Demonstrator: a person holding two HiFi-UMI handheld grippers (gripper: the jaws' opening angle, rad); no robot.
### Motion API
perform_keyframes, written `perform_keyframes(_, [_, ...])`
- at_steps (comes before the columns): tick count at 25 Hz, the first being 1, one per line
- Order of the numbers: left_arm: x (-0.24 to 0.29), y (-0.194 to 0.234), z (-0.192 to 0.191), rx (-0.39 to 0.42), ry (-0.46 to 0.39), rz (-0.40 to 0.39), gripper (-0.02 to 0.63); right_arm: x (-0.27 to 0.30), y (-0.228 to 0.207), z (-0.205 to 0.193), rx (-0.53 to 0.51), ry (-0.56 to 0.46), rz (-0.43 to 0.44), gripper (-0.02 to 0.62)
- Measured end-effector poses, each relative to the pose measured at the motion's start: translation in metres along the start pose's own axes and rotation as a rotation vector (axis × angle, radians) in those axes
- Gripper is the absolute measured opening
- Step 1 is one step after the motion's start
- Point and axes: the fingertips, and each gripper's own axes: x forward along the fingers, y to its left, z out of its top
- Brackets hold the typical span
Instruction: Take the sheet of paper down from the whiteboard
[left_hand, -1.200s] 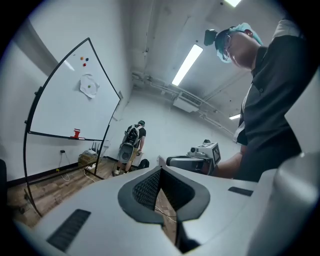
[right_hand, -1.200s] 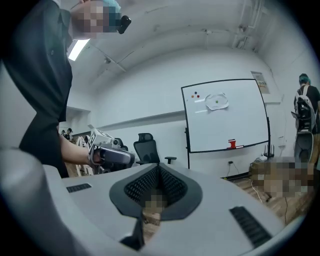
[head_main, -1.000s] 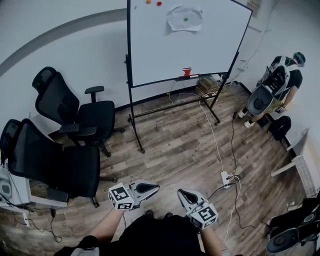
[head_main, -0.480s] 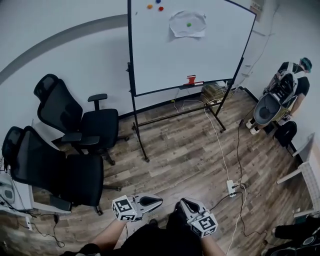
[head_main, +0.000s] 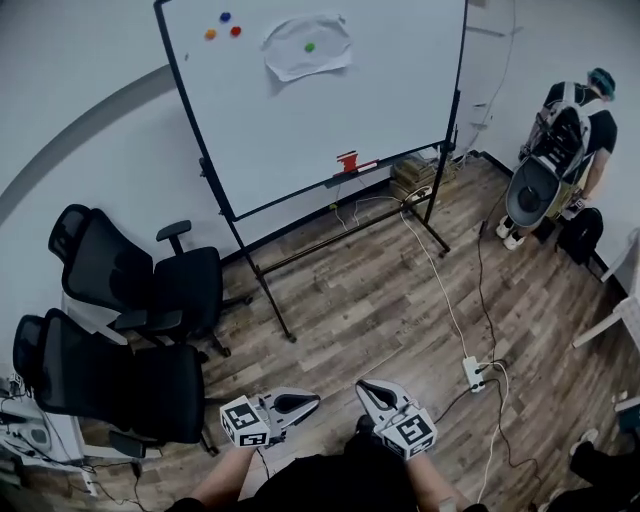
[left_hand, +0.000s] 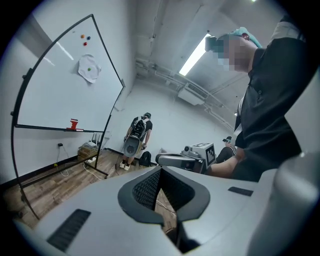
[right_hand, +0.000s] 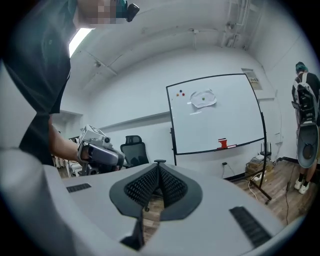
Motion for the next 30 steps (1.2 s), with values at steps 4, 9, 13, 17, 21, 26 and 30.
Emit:
perform_keyframes(4, [0.058, 0.027, 0.032, 0.013, 0.005, 0.011, 0.011, -0.013, -0.063, 0.023, -0.027, -0.034, 0.004, 0.023])
perform_keyframes(9, [0.110, 0.041, 0.076, 0.060, -0.001, 0.067, 0.011, -0.029, -0.126, 0.035, 0.015, -0.033, 0.020, 0.023])
perform_keyframes(13, [0.109, 0.062, 0.081, 0.068, 0.011, 0.133, 0.011, -0.002, -0.151, 0.038, 0.031, -0.021, 0.060, 0.023])
perform_keyframes(17, [0.099, 0.089, 0.074, 0.014, -0.001, 0.200, 0.011, 0.034, -0.148, 0.049, 0.041, -0.049, 0.139, 0.023])
perform_keyframes(21, [0.105, 0.121, 0.085, -0.001, -0.039, 0.208, 0.011, 0.063, -0.153, 0.045, 0.017, -0.020, 0.202, 0.023])
perform_keyframes(26, [0.113, 0.175, 0.082, -0.048, -0.100, 0.166, 0.011, 0.089, -0.184, 0.034, 0.021, 0.046, 0.158, 0.023])
perform_keyframes(30, [0.151, 0.226, 0.109, -0.029, -0.154, 0.103, 0.011, 0.115, -0.240, 0.045, -0.042, 0.103, 0.127, 0.023])
